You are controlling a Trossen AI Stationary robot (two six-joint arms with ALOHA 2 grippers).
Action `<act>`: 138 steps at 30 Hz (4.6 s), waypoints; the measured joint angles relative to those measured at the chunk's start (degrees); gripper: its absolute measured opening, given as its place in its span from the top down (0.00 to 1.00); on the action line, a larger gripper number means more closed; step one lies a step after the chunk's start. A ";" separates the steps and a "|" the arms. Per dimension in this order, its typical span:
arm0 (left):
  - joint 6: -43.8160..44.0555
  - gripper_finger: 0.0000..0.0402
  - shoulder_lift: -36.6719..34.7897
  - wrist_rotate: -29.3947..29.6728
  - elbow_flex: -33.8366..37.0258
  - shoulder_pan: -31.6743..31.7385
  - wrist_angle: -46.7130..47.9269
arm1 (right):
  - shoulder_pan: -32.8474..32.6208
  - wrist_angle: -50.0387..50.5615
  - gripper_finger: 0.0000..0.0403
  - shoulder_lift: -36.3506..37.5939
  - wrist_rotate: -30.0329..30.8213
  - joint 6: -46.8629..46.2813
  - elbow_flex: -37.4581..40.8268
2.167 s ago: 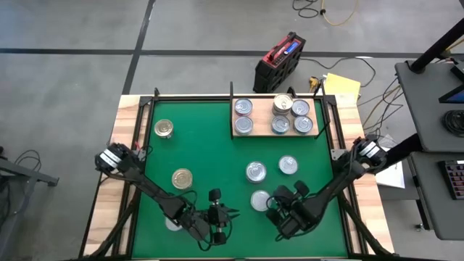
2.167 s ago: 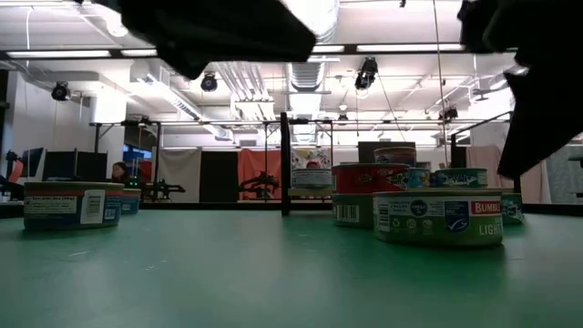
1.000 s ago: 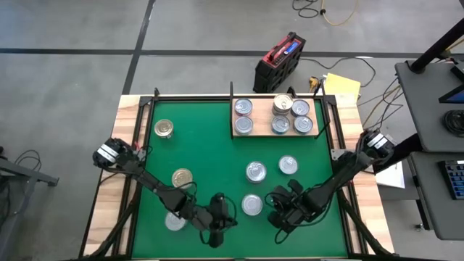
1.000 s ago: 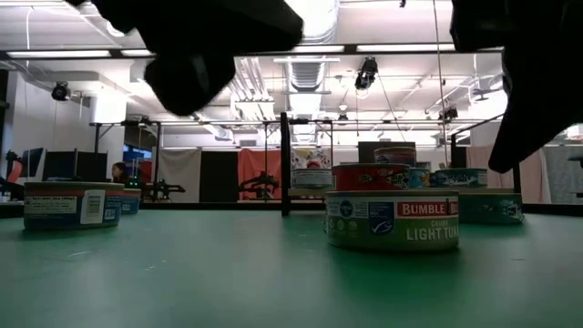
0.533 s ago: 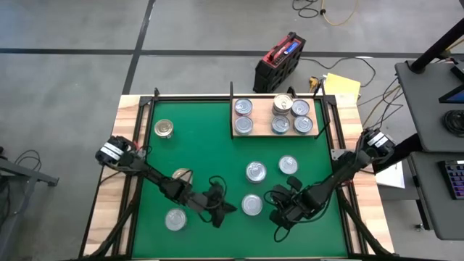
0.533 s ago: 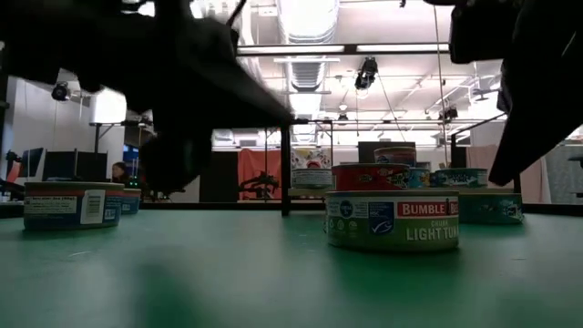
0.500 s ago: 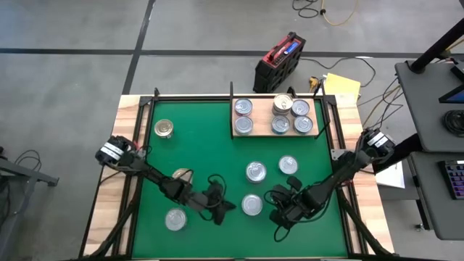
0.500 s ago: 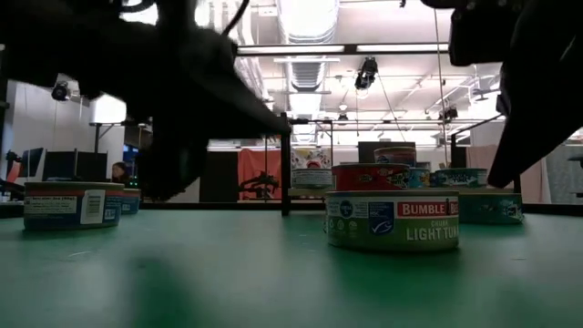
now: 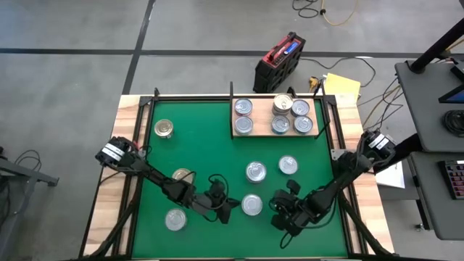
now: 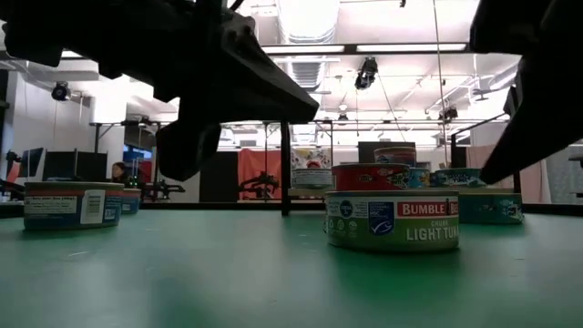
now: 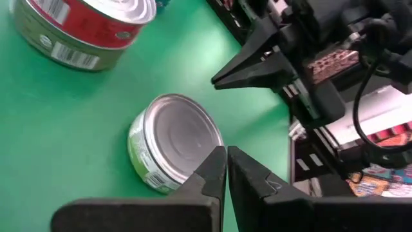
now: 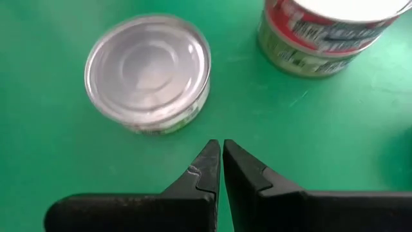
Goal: Stack canned seafood by type on shelf
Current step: Stack the green tuna can on top of the green tuna can on the shelf
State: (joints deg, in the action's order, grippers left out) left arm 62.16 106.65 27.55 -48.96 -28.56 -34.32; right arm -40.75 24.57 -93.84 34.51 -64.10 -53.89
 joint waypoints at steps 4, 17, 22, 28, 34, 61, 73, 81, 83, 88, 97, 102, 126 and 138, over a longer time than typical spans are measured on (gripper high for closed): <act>0.26 1.00 0.00 0.33 -0.36 0.00 1.25 | -0.92 -0.06 0.97 0.00 2.86 -0.41 0.04; 4.78 0.75 0.00 0.37 -0.10 -0.11 2.30 | -1.01 -1.15 0.97 0.00 3.19 -0.37 0.07; 5.02 0.62 0.00 0.50 -0.10 -0.11 2.36 | -1.42 -1.49 0.97 -0.24 3.18 -0.46 0.22; 5.01 0.54 0.00 0.54 -0.10 -0.28 2.29 | -1.93 -4.01 0.97 -4.62 3.01 -1.23 0.33; 5.03 0.53 0.00 0.77 -0.10 -0.39 2.60 | -1.89 -4.13 0.97 -8.19 2.98 -2.99 -0.28; 9.90 0.53 10.01 1.53 -5.46 0.61 2.37 | -1.10 -10.11 0.97 -9.25 4.56 2.53 -2.05; 12.98 0.53 10.03 -0.69 -5.65 0.61 6.92 | -0.74 -11.25 0.97 -9.74 4.57 2.65 -2.08; 12.84 0.53 10.16 -0.95 -5.65 0.59 7.30 | -0.15 -13.81 0.97 -12.88 4.78 2.84 -2.24; 12.44 0.53 10.21 -0.99 -5.60 0.57 7.07 | -0.15 -13.87 0.97 -12.98 4.87 2.81 -2.35; 11.55 0.53 10.27 -0.99 -5.90 0.55 6.29 | -0.09 -14.07 0.97 -12.98 4.48 3.61 -2.82; 4.95 0.53 10.64 -1.60 -10.48 0.44 10.15 | -0.20 -13.76 0.97 -12.98 4.24 3.48 -2.86; 4.88 0.53 10.58 -1.57 -11.80 0.44 12.92 | -0.20 -13.84 0.97 -12.98 4.09 3.61 -2.86; 0.55 0.53 7.17 0.08 -13.28 0.55 11.39 | -0.16 -14.20 0.97 -12.98 4.34 3.94 -2.84; 3.38 0.47 7.49 0.45 -13.37 0.59 19.96 | 0.02 -13.82 0.97 -12.94 4.30 3.89 -3.03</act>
State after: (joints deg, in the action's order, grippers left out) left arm 65.54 114.14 28.00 -62.33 -27.97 -14.37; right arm -40.73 10.74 -106.78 38.80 -60.21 -56.92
